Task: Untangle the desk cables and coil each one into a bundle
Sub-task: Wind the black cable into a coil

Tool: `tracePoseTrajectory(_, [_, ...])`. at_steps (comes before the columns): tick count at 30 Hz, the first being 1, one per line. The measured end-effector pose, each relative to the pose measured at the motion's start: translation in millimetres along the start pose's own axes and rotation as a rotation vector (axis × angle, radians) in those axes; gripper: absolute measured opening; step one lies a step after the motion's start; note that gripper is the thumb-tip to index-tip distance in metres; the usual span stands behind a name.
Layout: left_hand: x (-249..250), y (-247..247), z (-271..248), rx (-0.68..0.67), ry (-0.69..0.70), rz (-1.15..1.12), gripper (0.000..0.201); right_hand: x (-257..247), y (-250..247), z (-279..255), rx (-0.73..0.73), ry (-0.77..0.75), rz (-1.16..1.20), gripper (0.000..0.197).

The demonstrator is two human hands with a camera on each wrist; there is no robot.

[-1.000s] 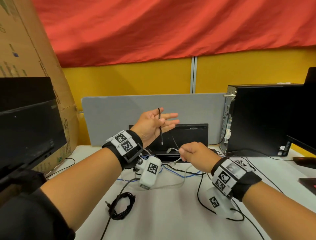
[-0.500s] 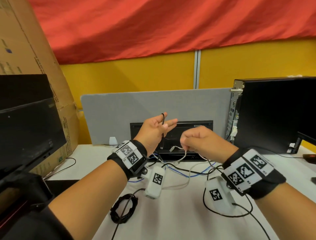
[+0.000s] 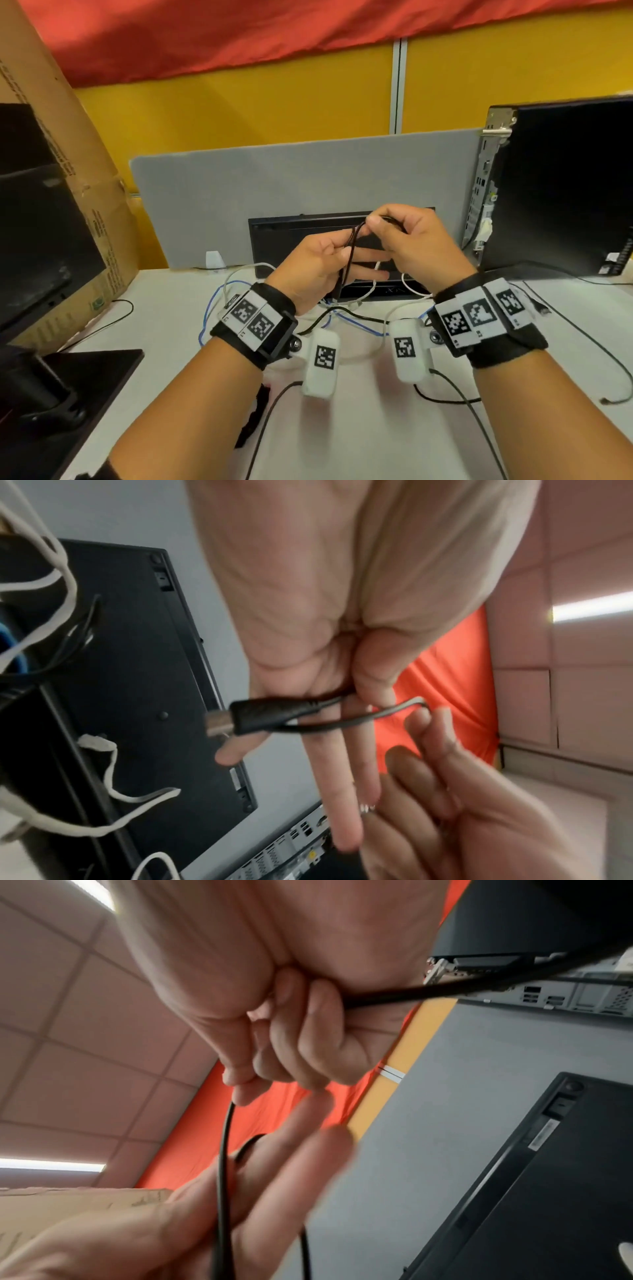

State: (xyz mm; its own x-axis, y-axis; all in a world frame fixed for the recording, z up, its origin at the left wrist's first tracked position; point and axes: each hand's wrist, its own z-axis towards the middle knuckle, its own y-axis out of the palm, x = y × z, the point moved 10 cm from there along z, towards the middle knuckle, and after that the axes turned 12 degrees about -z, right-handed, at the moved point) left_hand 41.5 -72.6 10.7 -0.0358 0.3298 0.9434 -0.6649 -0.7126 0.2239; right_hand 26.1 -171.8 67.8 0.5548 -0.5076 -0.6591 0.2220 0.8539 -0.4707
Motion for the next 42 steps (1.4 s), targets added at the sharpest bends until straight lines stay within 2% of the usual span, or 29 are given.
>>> tracePoseTrajectory(2, [-4,-2,0,-0.044,-0.012,0.013,0.042,5,-11,2,0.101,-0.033,0.014,0.023])
tracePoseTrajectory(5, [-7,-1,1,-0.098,-0.016,0.026,0.041,12,-18,2,0.164,-0.041,-0.009,0.014])
tracePoseTrajectory(9, [-15,-3,-3,-0.08,0.02,0.001,0.037,29,-23,2,0.236,0.01,0.006,0.012])
tracePoseTrajectory(12, [-20,-7,-7,-0.06,0.061,-0.112,0.036,41,-16,0,0.223,0.042,-0.074,0.01])
tracePoseTrajectory(15, [-14,-11,-11,-0.051,0.096,-0.22,0.039,54,3,0,0.145,0.089,-0.123,0.013])
tracePoseTrajectory(19, [5,-17,-15,-0.011,0.205,-0.371,0.044,51,23,-1,0.061,0.046,-0.236,0.02])
tracePoseTrajectory(23, [24,-37,-20,0.118,0.354,-0.48,0.045,50,56,-8,-0.226,0.041,-0.379,0.022])
tracePoseTrajectory(26, [31,-52,-26,0.206,0.405,-0.452,0.046,47,75,-16,-0.405,0.086,-0.416,0.028])
tracePoseTrajectory(31, [31,-65,-30,0.298,0.383,-0.246,0.05,26,76,-28,-0.561,0.088,-0.454,0.037])
tracePoseTrajectory(35, [29,-55,-28,0.247,0.34,-0.164,0.048,14,63,-30,-0.581,0.081,-0.48,0.033])
tracePoseTrajectory(39, [28,-31,-25,0.152,0.315,-0.135,0.048,0,75,-43,-0.71,0.052,-0.455,0.029])
tracePoseTrajectory(42, [24,-21,-23,0.114,0.252,-0.062,0.051,-15,71,-45,-0.681,-0.01,-0.411,0.028])
